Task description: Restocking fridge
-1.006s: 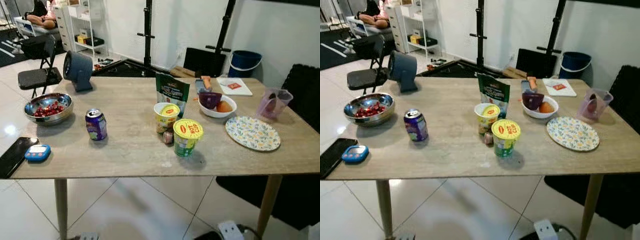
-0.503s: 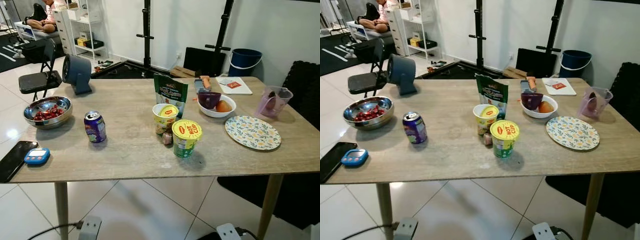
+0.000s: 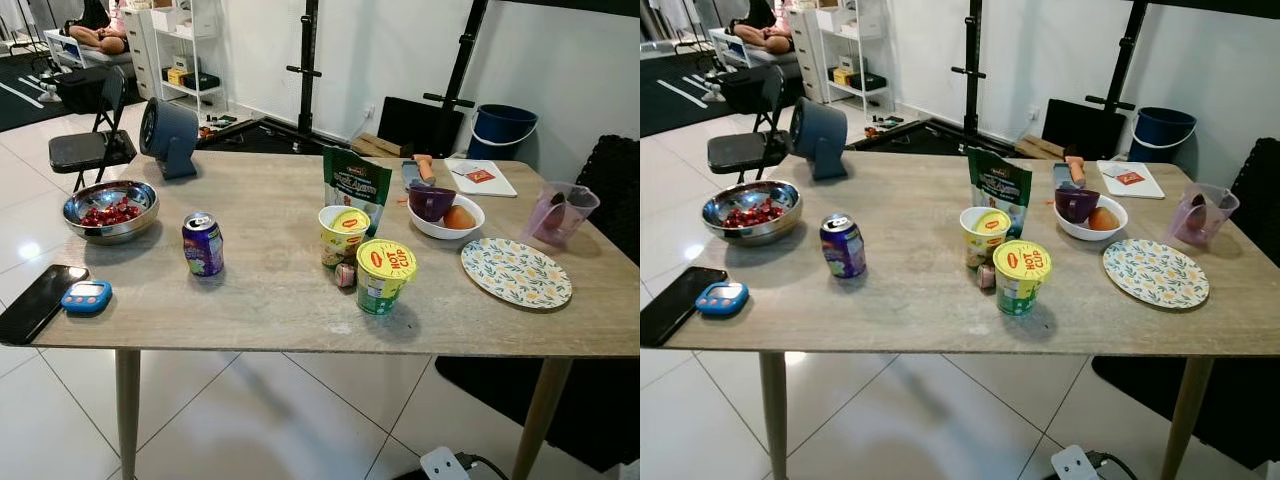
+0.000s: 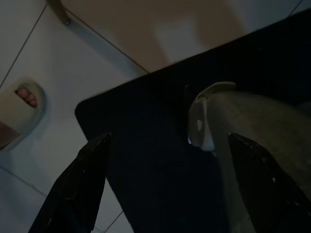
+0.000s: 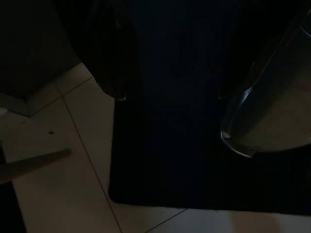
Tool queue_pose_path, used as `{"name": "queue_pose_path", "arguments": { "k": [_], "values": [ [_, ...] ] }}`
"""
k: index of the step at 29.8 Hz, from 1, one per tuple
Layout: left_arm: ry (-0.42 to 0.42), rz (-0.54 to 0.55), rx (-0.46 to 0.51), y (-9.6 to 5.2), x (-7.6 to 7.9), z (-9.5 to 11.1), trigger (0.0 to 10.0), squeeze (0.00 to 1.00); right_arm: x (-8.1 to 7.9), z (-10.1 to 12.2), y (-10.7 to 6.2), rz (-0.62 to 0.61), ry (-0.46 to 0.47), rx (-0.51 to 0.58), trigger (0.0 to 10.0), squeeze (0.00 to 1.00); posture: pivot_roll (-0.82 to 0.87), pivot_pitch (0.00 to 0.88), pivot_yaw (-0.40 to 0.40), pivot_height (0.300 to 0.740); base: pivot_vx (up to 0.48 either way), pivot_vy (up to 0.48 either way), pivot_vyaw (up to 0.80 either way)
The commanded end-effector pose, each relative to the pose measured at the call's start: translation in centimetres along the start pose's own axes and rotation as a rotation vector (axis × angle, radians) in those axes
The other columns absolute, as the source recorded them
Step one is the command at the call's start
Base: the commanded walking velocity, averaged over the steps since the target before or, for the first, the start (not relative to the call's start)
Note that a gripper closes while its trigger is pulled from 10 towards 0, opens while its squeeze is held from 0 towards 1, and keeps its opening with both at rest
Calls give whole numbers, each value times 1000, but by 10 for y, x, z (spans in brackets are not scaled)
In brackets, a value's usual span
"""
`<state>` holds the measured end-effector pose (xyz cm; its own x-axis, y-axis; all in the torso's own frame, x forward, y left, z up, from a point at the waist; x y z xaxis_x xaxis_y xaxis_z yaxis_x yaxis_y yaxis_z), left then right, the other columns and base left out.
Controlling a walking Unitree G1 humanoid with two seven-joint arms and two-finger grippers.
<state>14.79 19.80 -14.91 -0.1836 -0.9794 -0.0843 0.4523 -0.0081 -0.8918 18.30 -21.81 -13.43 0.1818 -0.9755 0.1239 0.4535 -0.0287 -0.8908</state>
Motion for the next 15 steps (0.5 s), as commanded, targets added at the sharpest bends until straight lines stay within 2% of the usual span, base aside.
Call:
{"name": "queue_pose_path", "arguments": {
  "k": [1, 8, 10, 11, 13, 14, 15],
  "values": [
    [-19, -17, 1, 1, 9, 1, 10000, 0, -3, 3, 1, 11, -20, 2, 10000, 0, 70, 20, -62, 740, 0, 0, 0],
    [-21, -17, 5, 1, 9, 2, 10000, 0, -8, 8, 2, 21, -29, 16, 10000, 0, 78, 15, -61, 740, 0, 0, 0],
    [-30, -8, -5, 0, 7, -3, 10000, 0, -16, 27, 3, 38, -70, 64, 10000, 0, 95, 3, -64, 740, 0, 0, 0],
    [-30, -8, -5, 0, 7, -3, 10000, 0, -16, 27, 3, 38, -70, 64, 10000, 0, 95, 3, -64, 740, 0, 0, 0],
    [-40, 2, -15, -1, 4, -8, 10000, 0, -22, 51, 4, 55, -137, 133, 10000, 0, 102, 1, -66, 740, 0, 0, 0],
    [-44, 5, -18, -1, 3, -9, 10000, 0, -27, 64, 3, 70, -200, 174, 10000, 0, 107, 0, -68, 740, 0, 0, 0],
    [-44, 5, -18, -1, 3, -9, 10000, 0, -27, 64, 3, 70, -200, 174, 10000, 0, 107, 0, -68, 740, 0, 0, 0]
  ]
}}
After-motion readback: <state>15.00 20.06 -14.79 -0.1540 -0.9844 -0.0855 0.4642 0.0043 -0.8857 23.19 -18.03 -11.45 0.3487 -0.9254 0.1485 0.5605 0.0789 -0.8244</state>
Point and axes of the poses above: a point about 5 cm out from each wrist's last joint towards the gripper, its own y axis pointing out of the wrist towards the gripper, its own z axis along the axis of the wrist's last joint, x = y × z, the point moved 5 cm from there along y, pointing out of the wrist towards the gripper, and after that the axes turned 10 degrees about y, right-handed, at the moved point
